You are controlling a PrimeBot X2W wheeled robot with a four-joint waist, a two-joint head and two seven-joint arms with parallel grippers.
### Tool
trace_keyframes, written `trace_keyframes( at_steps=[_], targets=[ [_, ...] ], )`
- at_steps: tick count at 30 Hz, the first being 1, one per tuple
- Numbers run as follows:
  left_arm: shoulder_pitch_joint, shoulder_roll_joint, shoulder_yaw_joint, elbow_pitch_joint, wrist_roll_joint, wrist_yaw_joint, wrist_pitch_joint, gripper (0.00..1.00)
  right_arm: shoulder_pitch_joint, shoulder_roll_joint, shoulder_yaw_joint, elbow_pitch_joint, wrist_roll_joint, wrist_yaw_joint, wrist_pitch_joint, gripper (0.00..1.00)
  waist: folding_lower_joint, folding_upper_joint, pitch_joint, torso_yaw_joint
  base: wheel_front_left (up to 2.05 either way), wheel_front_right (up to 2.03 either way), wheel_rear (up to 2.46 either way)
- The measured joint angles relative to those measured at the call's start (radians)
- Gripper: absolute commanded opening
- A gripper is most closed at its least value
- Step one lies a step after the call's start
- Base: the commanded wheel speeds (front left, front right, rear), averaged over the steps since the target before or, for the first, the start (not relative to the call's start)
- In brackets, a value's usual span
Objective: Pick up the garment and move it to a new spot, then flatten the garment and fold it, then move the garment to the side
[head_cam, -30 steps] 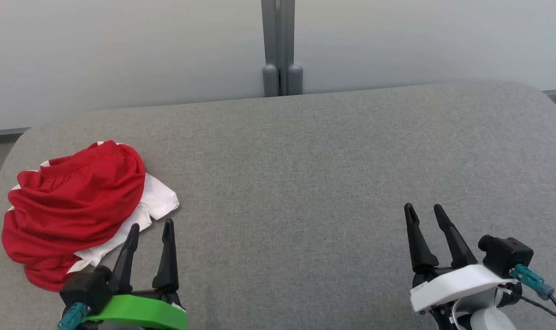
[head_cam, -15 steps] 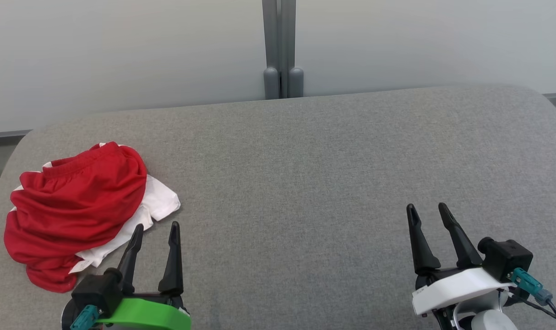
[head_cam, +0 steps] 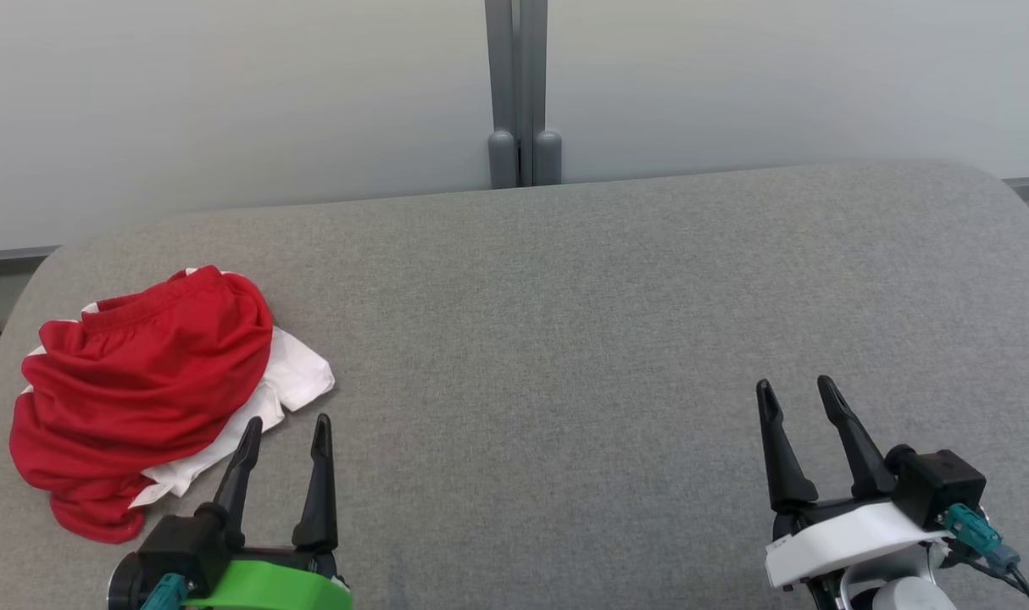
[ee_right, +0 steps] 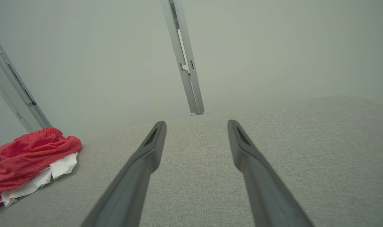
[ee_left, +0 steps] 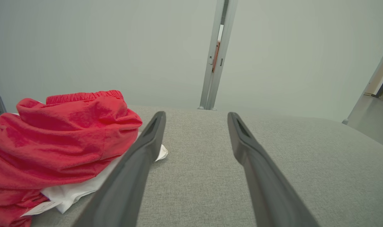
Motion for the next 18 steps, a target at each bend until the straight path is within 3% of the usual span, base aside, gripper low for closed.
trace_keyframes(
  at_steps=[18],
  targets=[
    [0.011, 0.0, -0.009, 0.009, 0.034, 0.0, -0.014, 1.0, 0.006, 0.0, 0.016, 0.015, -0.035, 0.0, -0.01, 1.0, 0.0, -0.0001, -0.015, 0.001, 0.0, 0.0, 0.0]
  ],
)
